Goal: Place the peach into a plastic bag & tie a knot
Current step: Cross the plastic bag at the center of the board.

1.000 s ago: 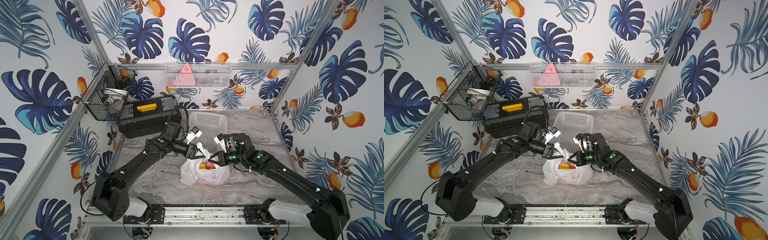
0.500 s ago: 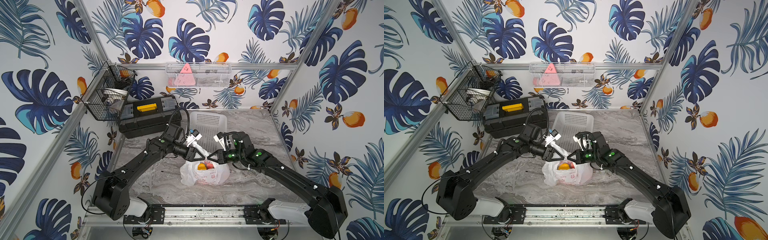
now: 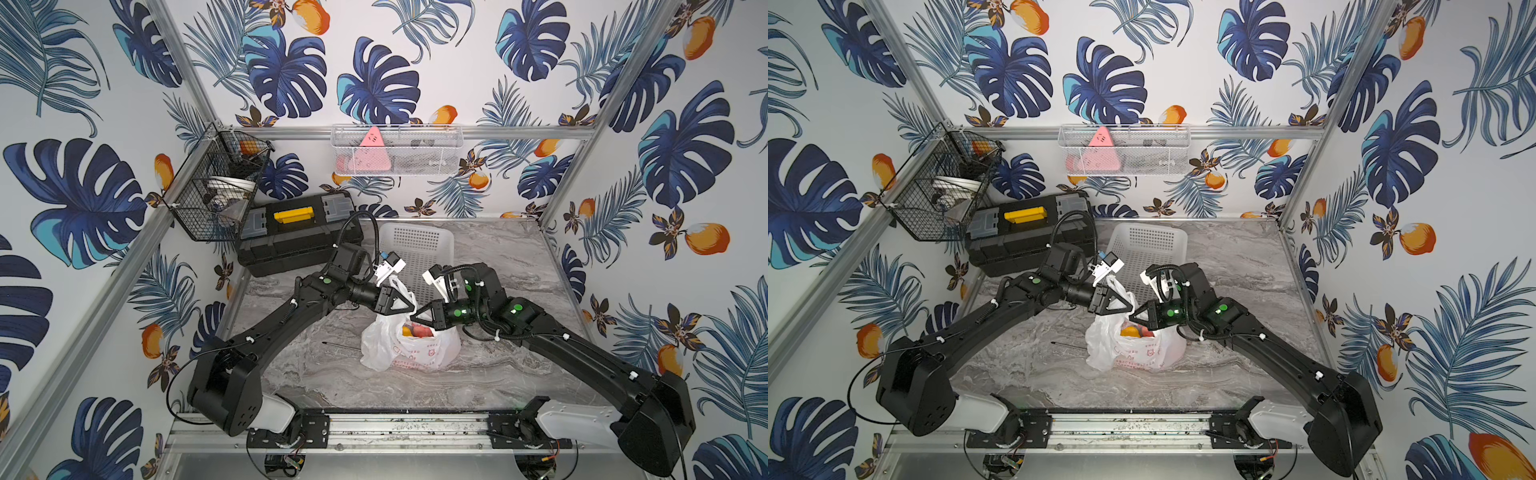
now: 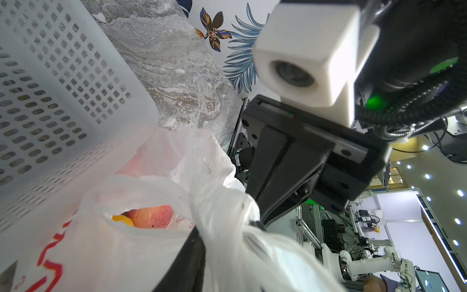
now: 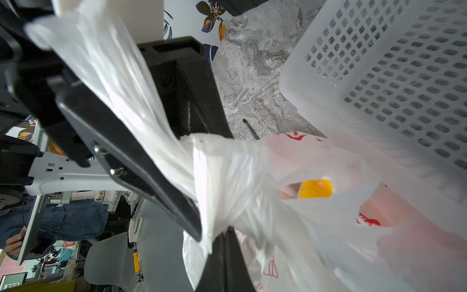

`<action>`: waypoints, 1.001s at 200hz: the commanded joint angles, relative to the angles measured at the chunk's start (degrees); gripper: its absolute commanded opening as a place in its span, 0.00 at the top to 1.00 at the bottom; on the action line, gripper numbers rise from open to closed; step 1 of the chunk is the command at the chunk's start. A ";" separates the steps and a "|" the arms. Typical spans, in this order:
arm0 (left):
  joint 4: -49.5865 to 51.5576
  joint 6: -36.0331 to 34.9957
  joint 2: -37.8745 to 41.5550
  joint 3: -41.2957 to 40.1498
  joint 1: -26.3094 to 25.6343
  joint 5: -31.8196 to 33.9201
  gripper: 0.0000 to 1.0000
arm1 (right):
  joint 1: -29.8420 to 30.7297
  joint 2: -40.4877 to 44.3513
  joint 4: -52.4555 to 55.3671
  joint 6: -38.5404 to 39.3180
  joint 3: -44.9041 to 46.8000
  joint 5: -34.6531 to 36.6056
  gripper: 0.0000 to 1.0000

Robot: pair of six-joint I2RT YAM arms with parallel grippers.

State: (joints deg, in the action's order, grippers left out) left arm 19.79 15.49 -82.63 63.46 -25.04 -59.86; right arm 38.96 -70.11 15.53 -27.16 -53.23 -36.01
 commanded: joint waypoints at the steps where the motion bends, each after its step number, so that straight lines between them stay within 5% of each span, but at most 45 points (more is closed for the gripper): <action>1: -3.29 2.09 -0.19 0.52 0.05 -1.87 0.67 | 0.24 -0.77 -0.72 0.00 1.26 0.91 1.00; 58: -1.94 0.85 -0.67 0.61 -0.33 -1.66 0.74 | 0.24 -2.29 -2.77 0.09 1.05 1.78 1.00; 116: 1.97 -2.51 -2.44 2.19 -2.56 2.06 0.63 | 0.24 -2.08 -2.61 0.02 1.03 1.46 1.00; 181: 3.20 -5.91 -1.08 3.43 -2.61 3.96 0.97 | -0.11 0.21 0.66 1.47 1.07 1.97 1.00; 200: 1.61 -6.13 -0.43 2.76 -2.60 2.95 1.00 | -1.02 1.55 4.88 3.90 -0.23 2.17 0.89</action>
State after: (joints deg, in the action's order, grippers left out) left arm 22.72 11.73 -83.90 66.61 -27.68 -56.29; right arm 38.70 -69.97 16.10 -26.26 -52.01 -34.57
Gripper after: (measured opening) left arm 0.061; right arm 0.058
